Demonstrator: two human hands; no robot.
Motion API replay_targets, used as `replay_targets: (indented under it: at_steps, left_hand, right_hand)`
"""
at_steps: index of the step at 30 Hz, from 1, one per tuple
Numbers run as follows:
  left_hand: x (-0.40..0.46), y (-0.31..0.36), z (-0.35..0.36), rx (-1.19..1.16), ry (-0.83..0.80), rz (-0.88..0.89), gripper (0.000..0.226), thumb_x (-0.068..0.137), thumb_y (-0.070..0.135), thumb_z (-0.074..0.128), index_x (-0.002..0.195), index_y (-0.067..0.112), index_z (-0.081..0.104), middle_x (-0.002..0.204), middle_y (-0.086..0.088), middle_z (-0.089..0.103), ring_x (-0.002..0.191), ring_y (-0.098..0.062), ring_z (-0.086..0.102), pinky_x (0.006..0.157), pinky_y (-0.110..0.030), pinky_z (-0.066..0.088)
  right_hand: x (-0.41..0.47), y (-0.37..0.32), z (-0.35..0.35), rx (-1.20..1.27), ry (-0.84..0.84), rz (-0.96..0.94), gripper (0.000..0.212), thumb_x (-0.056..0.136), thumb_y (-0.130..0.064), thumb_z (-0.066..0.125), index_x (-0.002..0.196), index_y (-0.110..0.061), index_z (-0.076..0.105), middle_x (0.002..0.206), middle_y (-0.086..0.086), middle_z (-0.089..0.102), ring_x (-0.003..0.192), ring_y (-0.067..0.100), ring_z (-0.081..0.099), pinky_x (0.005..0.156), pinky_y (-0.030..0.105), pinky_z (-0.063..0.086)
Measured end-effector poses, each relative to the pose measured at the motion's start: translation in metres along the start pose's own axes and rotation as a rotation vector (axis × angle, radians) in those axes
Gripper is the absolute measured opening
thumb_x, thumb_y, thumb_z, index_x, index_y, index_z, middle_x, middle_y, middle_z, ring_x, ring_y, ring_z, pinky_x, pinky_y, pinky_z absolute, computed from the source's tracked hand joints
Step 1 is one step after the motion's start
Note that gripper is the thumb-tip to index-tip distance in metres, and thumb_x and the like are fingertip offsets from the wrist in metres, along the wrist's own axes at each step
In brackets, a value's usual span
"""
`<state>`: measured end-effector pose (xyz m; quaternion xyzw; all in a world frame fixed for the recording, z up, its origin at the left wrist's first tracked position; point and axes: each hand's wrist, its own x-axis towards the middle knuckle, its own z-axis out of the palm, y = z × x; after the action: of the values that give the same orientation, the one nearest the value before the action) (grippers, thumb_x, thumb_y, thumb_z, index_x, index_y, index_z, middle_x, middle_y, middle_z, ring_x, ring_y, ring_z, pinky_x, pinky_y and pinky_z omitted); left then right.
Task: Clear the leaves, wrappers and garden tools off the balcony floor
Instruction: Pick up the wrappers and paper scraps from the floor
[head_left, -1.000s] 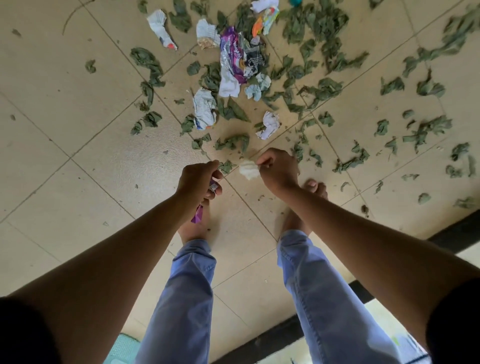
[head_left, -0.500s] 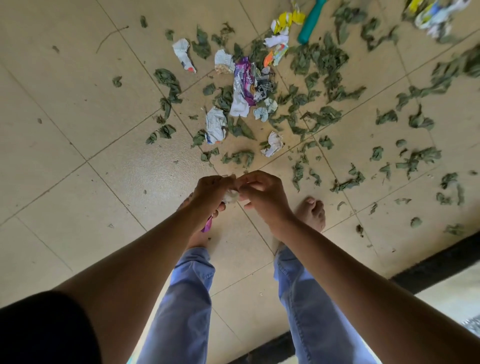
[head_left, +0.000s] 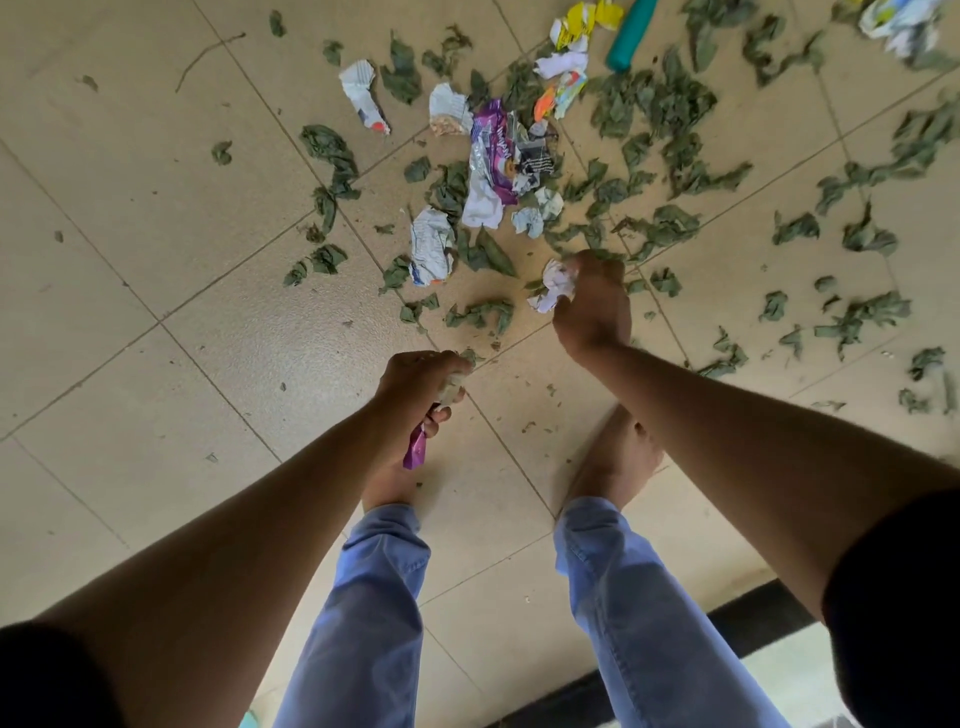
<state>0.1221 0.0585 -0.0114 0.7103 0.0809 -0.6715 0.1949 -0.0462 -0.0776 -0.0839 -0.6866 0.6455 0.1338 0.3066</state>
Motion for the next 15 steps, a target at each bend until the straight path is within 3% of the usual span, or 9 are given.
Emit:
replay_targets:
  at_steps: [7,12,15]
  left_hand:
    - [0.006,-0.014,-0.017,0.055,-0.035,-0.023,0.016,0.094,0.016,0.063,0.100,0.011,0.078,0.081,-0.010,0.078,0.041,-0.012,0.044,0.039,-0.015,0.030]
    - [0.003,-0.018,-0.022,0.109,0.014,0.018,0.017,0.095,0.015,0.063,0.093,0.013,0.080,0.068,-0.004,0.072,0.043,-0.012,0.047,0.038,-0.017,0.032]
    - [0.001,-0.014,-0.020,0.102,0.038,0.030,0.017,0.095,0.015,0.063,0.093,0.014,0.080,0.069,-0.007,0.067,0.042,-0.011,0.045,0.039,-0.017,0.032]
  right_hand:
    - [0.028,0.008,0.012,-0.045,-0.002,0.040,0.021,0.095,-0.002,0.055,0.114,-0.002,0.065,0.116,0.022,0.067,0.108,0.037,0.065,0.078,0.032,0.048]
    - [0.018,0.013,-0.006,0.052,-0.022,0.182,0.019,0.093,-0.006,0.062,0.110,-0.007,0.071,0.115,0.016,0.072,0.111,0.034,0.066,0.085,0.032,0.052]
    - [-0.001,0.012,-0.021,0.198,-0.002,0.235,0.015,0.092,-0.013,0.067,0.107,-0.013,0.068,0.108,0.008,0.071,0.096,0.029,0.064,0.072,0.025,0.042]
